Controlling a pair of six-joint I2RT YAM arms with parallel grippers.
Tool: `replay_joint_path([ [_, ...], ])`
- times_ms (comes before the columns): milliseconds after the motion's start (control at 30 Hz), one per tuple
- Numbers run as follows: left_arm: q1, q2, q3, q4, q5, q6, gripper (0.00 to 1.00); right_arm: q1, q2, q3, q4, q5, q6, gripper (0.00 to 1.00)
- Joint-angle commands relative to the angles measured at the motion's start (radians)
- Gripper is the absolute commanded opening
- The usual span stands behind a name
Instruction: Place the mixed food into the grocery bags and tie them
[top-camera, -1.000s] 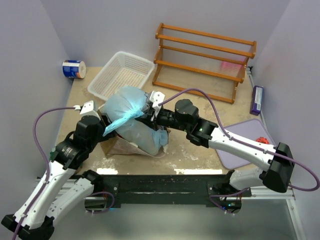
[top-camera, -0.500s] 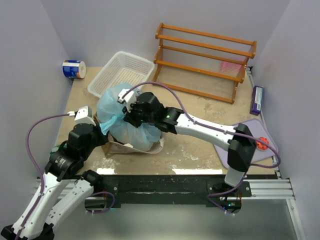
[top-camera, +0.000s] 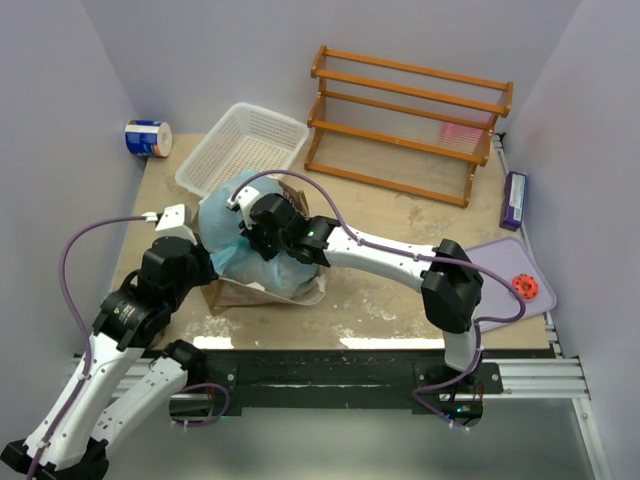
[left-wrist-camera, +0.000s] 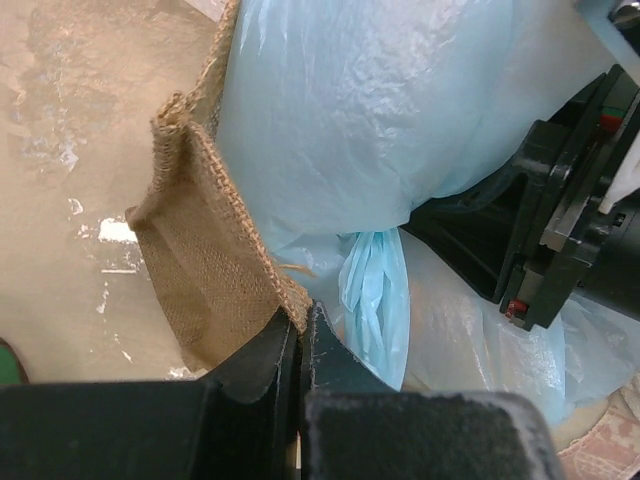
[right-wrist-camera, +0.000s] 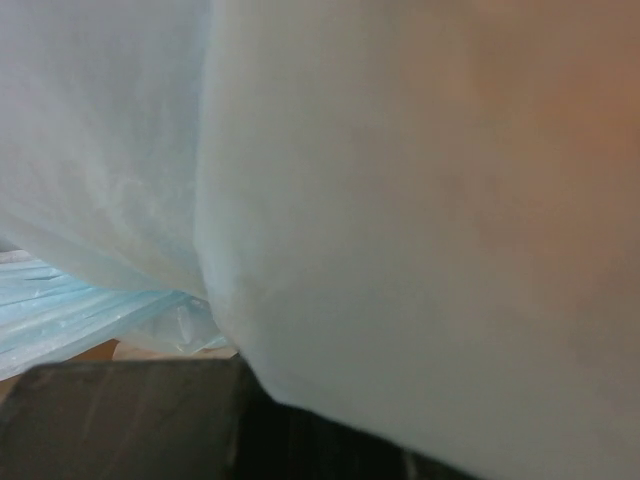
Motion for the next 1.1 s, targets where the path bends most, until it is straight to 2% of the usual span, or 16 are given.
replay_joint_path([
  [0, 0.003, 0.002, 0.080, 0.160, -0.040, 0.081, 0.00, -0.017, 0.093, -0.058, -0.243, 0.068, 0.035, 0.00],
  [100, 0.003, 0.026, 0.096, 0.171, -0.042, 0.099, 0.00, -0.017, 0.051, -0.014, -0.258, 0.010, 0.038, 0.00],
  [133, 0.003, 0.032, 0.100, 0.173, -0.039, 0.106, 0.00, -0.017, 0.034, -0.002, -0.261, -0.004, 0.038, 0.04],
  [167, 0.003, 0.035, 0.106, 0.177, -0.039, 0.113, 0.00, -0.017, 0.014, 0.012, -0.264, -0.019, 0.037, 0.11],
  [200, 0.003, 0.037, 0.120, 0.180, -0.036, 0.132, 0.05, -0.017, -0.024, 0.038, -0.266, -0.044, 0.034, 0.30],
  [233, 0.003, 0.039, 0.126, 0.180, -0.036, 0.144, 0.20, -0.017, -0.045, 0.051, -0.266, -0.062, 0.035, 0.41],
  [300, 0.003, 0.040, 0.146, 0.179, -0.040, 0.179, 0.40, -0.017, -0.081, 0.086, -0.275, -0.085, 0.031, 0.65],
  [333, 0.003, 0.042, 0.151, 0.180, -0.042, 0.191, 0.56, -0.017, -0.116, 0.100, -0.281, -0.110, 0.032, 0.72],
  [400, 0.003, 0.042, 0.165, 0.180, -0.036, 0.239, 0.67, -0.017, -0.144, 0.144, -0.307, -0.140, 0.028, 0.86],
  [433, 0.005, 0.042, 0.169, 0.183, -0.030, 0.257, 0.75, -0.016, -0.165, 0.161, -0.318, -0.157, 0.026, 0.90],
  [500, 0.003, 0.040, 0.182, 0.200, -0.005, 0.314, 0.82, -0.017, -0.185, 0.211, -0.354, -0.163, 0.015, 0.98],
  [667, 0.003, 0.025, 0.197, 0.329, 0.010, 0.405, 1.00, -0.022, -0.252, 0.300, -0.385, -0.154, 0.000, 0.99],
  [733, 0.003, 0.061, 0.209, 0.376, -0.014, 0.431, 1.00, -0.063, -0.262, 0.313, -0.376, -0.179, 0.008, 0.99],
  [933, 0.009, 0.270, 0.292, 0.519, -0.002, 0.455, 1.00, -0.361, -0.297, 0.224, -0.232, -0.360, 0.133, 0.99],
  [1033, 0.076, 0.360, 0.347, 0.554, 0.056, 0.458, 1.00, -0.493, -0.334, 0.151, -0.172, -0.369, 0.172, 0.99],
  [1067, 0.166, 0.379, 0.372, 0.558, 0.157, 0.437, 1.00, -0.547, -0.348, 0.097, -0.157, -0.366, 0.178, 0.99],
])
